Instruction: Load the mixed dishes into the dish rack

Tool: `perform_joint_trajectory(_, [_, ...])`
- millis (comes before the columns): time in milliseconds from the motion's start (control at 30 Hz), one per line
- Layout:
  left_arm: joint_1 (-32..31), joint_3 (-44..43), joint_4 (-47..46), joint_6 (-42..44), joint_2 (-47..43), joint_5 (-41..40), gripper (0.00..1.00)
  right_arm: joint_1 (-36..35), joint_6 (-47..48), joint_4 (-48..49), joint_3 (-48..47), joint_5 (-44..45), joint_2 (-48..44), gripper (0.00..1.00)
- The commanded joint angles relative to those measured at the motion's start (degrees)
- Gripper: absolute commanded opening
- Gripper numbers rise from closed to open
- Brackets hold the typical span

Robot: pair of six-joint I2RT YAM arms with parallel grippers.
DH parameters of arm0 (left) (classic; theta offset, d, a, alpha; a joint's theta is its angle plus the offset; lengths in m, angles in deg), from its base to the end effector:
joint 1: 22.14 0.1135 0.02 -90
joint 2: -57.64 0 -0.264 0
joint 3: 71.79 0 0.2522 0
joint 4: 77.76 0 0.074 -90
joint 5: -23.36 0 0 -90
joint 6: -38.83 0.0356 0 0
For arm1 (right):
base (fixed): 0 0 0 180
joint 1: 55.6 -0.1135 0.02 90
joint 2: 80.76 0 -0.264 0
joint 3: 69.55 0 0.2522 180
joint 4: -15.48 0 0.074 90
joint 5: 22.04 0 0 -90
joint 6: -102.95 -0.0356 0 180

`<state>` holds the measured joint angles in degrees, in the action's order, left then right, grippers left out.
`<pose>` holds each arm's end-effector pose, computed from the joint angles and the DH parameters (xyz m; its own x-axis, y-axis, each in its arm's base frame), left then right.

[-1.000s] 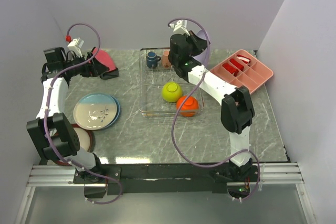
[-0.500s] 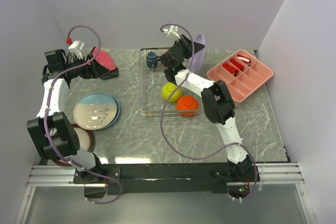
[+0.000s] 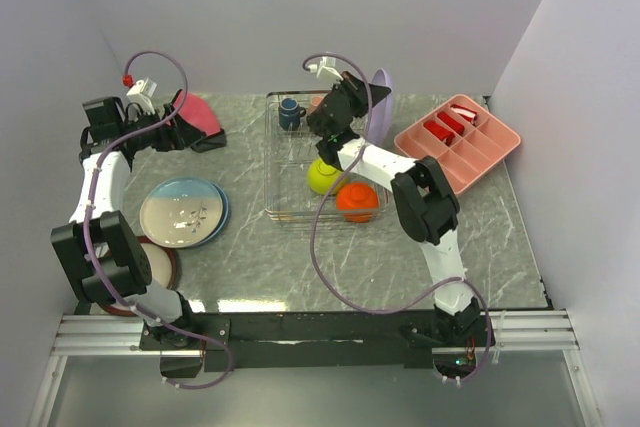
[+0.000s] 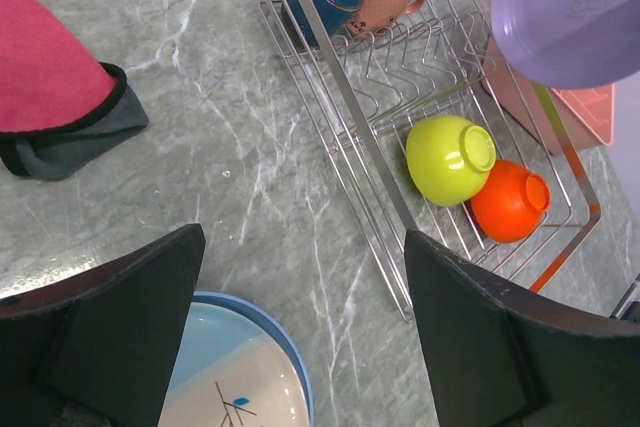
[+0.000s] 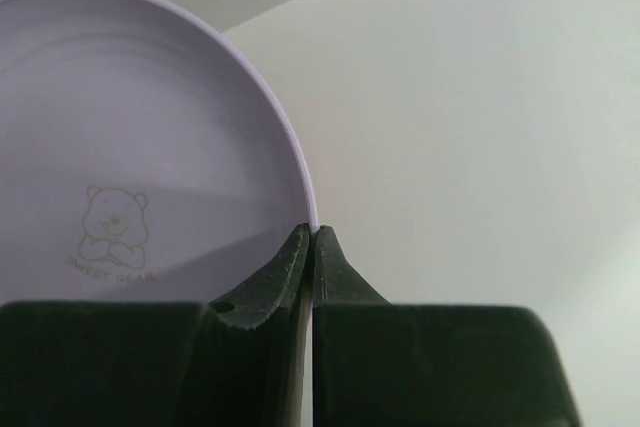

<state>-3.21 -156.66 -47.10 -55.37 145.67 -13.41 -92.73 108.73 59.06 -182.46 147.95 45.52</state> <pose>0.3327 0.0839 0.3104 -0.5570 -0.2374 -0.7959 0.3956 0.7668 -0.5055 0.4125 0.2684 0.3083 -0.6111 -0.6796 -0.4060 0.3414 0.2365 -0.9097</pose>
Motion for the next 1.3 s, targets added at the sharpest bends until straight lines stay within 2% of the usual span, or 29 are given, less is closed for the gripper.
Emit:
perform_joint_trajectory(0, [0.31, 0.27, -3.81, -2.03, -0.14, 2.05, 0.88, -1.63, -2.98, -2.94, 3.17, -3.17, -5.34, 0.00])
perform_joint_trajectory(133, [0.31, 0.27, -3.11, -1.42, -0.49, 1.79, 0.88, -2.86, -8.14, -10.91, 1.08, -3.78, -3.59, 0.00])
perform_joint_trajectory(400, [0.31, 1.41, -0.47, 0.07, -2.07, 1.17, 0.87, -3.48, -9.65, -16.38, -6.40, -4.75, 2.38, 0.00])
perform_joint_trajectory(500, [0.22, 1.50, -0.21, 0.08, -2.42, 0.82, 0.87, -3.39, -12.81, -21.38, -8.33, -5.01, 3.18, 0.00])
perform_joint_trajectory(767, [0.31, 1.50, -1.08, -0.45, -2.34, 0.82, 0.87, -1.37, -18.36, -29.39, -14.66, 1.13, 4.94, 0.00])
perform_joint_trajectory(900, [0.31, 1.85, -2.31, -0.89, -2.07, 1.26, 0.87, -1.02, -14.24, -25.10, -13.35, 2.71, 3.98, 0.00])
perform_joint_trajectory(1000, [0.31, 2.20, -3.46, -1.24, -1.98, 1.35, 0.87, -0.67, -6.61, -18.51, -12.47, 4.73, 3.27, 0.00])
perform_joint_trajectory(1133, [0.40, 2.47, -4.60, -1.86, -1.46, 1.79, 0.87, -0.76, 2.72, -5.09, -8.87, 5.97, 1.96, 0.00])
perform_joint_trajectory(1267, [0.83, 0.11, -3.20, -1.77, 1.25, 3.63, 0.86, -0.67, 7.04, 0.14, -5.88, 6.67, 1.25, 0.00])
